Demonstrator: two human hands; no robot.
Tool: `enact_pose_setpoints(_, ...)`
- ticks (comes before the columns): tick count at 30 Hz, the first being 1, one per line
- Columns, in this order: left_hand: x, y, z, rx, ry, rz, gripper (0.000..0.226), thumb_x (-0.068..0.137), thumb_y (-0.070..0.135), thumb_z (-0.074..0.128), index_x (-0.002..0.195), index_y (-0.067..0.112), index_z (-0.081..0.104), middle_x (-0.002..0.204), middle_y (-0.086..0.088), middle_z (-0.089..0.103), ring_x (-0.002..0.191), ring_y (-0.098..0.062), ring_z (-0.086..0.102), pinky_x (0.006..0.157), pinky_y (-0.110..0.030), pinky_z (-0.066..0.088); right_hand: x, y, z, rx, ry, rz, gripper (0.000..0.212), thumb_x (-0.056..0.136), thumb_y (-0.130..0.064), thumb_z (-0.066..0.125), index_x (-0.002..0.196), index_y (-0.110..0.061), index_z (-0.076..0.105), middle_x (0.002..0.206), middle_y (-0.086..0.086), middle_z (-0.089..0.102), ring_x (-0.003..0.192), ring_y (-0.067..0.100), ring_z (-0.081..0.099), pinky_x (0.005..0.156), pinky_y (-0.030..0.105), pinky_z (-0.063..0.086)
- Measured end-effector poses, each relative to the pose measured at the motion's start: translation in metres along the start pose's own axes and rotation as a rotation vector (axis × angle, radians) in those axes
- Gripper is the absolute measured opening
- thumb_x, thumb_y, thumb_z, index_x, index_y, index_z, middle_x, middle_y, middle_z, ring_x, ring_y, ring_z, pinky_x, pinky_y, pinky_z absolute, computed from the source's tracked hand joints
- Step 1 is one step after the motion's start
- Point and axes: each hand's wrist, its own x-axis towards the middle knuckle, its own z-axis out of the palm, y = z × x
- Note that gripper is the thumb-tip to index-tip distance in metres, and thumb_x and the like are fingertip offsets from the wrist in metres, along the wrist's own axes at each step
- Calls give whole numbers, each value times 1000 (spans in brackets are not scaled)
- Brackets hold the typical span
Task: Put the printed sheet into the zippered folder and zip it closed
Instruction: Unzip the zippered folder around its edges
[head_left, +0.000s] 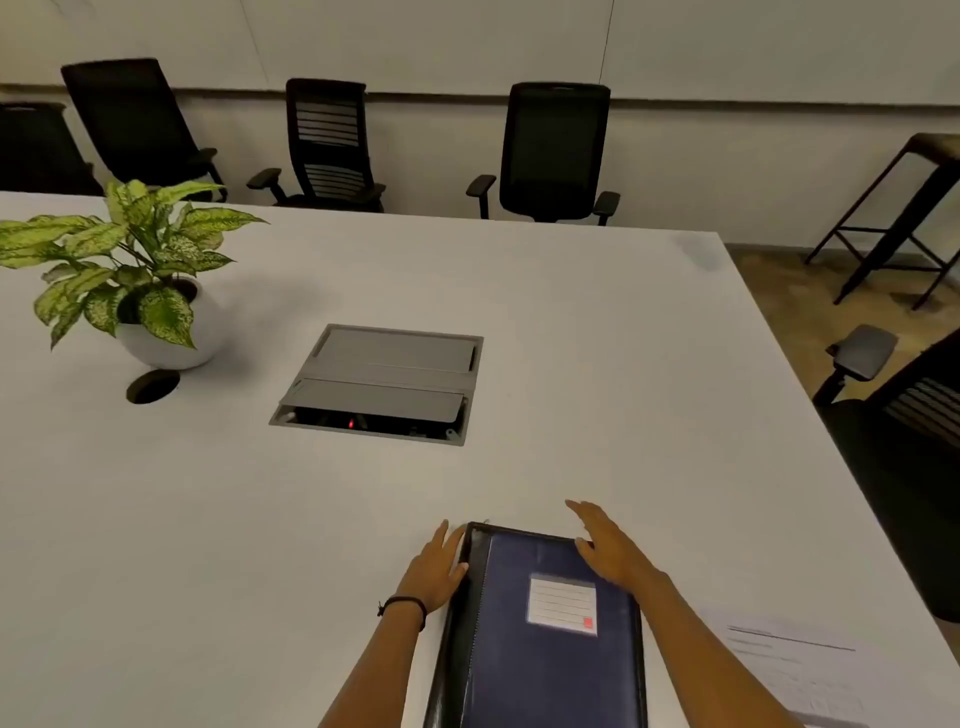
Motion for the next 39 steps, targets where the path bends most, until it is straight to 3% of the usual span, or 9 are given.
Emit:
enact_pose_setpoints(5,24,6,-1,-164,86,5,55,101,22,40,150,21,17,161,-2,11,145,-19,25,119,-33,25,33,-15,8,13,-15,-33,48,97,-12,39,142,-18,25,151,5,28,132,22,37,113,34,31)
enact_pose_setpoints(9,41,4,3,-231,106,-5,51,100,22,43,148,19,27,155,-2,27,134,-20,43,113,-34,37,59,-21,20,29,-30,-23,36,95,-10,41,131,-13,43,137,7,45,115,21,50,104,30,39)
enact_pose_setpoints(15,64,-5,4,-230,125,-17,29,98,20,46,126,17,53,127,-2,55,109,-18,57,95,-27,45,95,-32,39,35,-86,-23,29,91,-2,42,116,-9,55,117,15,54,104,25,53,94,31,43)
enact_pose_setpoints(21,79,-17,8,-348,119,-12,17,95,15,53,110,12,59,102,4,50,88,-11,49,80,-17,37,118,-36,50,13,-130,-49,28,87,2,45,110,-7,59,106,15,54,101,29,54,92,32,44)
enact_pose_setpoints(25,84,-21,11,-521,155,-48,14,89,6,61,102,7,63,101,0,55,86,-15,52,79,-21,43,130,-40,57,-11,-131,-101,19,83,-2,59,100,-8,64,103,16,55,90,25,55,86,32,47)
enact_pose_setpoints(28,83,-21,13,-639,180,-76,15,85,1,63,93,14,65,100,-2,61,83,-15,53,74,-14,43,136,-42,59,-43,-132,-133,15,81,-1,60,94,-8,64,93,8,51,83,17,51,84,35,47)
enact_pose_setpoints(34,86,-21,11,-659,131,-106,15,87,3,61,91,18,63,97,0,62,83,-14,52,77,-17,43,136,-42,66,-52,-70,-149,11,82,-3,55,83,-10,64,88,-1,49,79,16,51,75,28,45)
enact_pose_setpoints(39,89,-19,9,-568,114,-103,14,89,5,59,103,3,64,104,-7,65,90,-15,54,89,-32,46,133,-42,66,-83,-59,-188,12,85,-4,52,86,-9,63,89,3,51,81,18,53,75,31,45)
